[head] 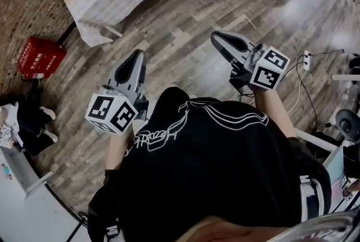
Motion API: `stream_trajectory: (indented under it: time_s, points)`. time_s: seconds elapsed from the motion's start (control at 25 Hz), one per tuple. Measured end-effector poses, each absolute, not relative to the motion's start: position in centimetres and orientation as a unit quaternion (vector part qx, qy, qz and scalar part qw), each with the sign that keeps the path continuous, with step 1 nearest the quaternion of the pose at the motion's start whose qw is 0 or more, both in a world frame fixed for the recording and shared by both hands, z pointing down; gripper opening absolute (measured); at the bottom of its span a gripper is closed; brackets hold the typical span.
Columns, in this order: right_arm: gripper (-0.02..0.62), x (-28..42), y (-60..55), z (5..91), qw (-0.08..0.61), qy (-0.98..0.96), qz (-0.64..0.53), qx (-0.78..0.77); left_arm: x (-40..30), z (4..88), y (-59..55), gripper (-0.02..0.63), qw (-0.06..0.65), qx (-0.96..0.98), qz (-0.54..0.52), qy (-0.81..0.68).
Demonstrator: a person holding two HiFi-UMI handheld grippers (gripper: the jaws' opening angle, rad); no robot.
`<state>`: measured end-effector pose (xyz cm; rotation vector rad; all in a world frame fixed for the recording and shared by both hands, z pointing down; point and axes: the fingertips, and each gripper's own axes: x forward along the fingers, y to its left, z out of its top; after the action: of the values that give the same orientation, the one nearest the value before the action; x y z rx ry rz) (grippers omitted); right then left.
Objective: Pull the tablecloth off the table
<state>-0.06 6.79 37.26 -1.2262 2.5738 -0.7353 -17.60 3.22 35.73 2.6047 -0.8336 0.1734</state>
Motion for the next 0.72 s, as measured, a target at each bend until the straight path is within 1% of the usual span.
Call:
stream_trajectory:
  time_s: [0.2,0.28,0.4,0.56,0.72]
  points:
    - [-0.002,-0.1,4.2,39.2,0.090,0.867,-0.262,-0.413,-19.4,37.8,0.7,0.008,0.218,0.918,0.061,-0.327]
    - [0.000,-0.3,1.6,39.9,0.084,0.866,-0.268,-0.414,-20.5,38.6,-2.0,0.009,0.227,0.911,0.060,-0.339]
    - [-0.002,-0.5,-2.6,40.9,0.072,0.864,-0.280,-0.413,-21.8,39.8,-6.5,0.010,0.260,0.898,0.046,-0.351]
    - [0.000,0.5,-9.1,42.1,0.063,0.855,-0.292,-0.423,-22.7,41.4,-12.6,0.034,0.267,0.888,0.051,-0.370]
    - [0.009,1.4,-16.5,43.0,0.054,0.850,-0.299,-0.431,-24.2,42.9,-19.5,0.076,0.264,0.879,0.065,-0.393]
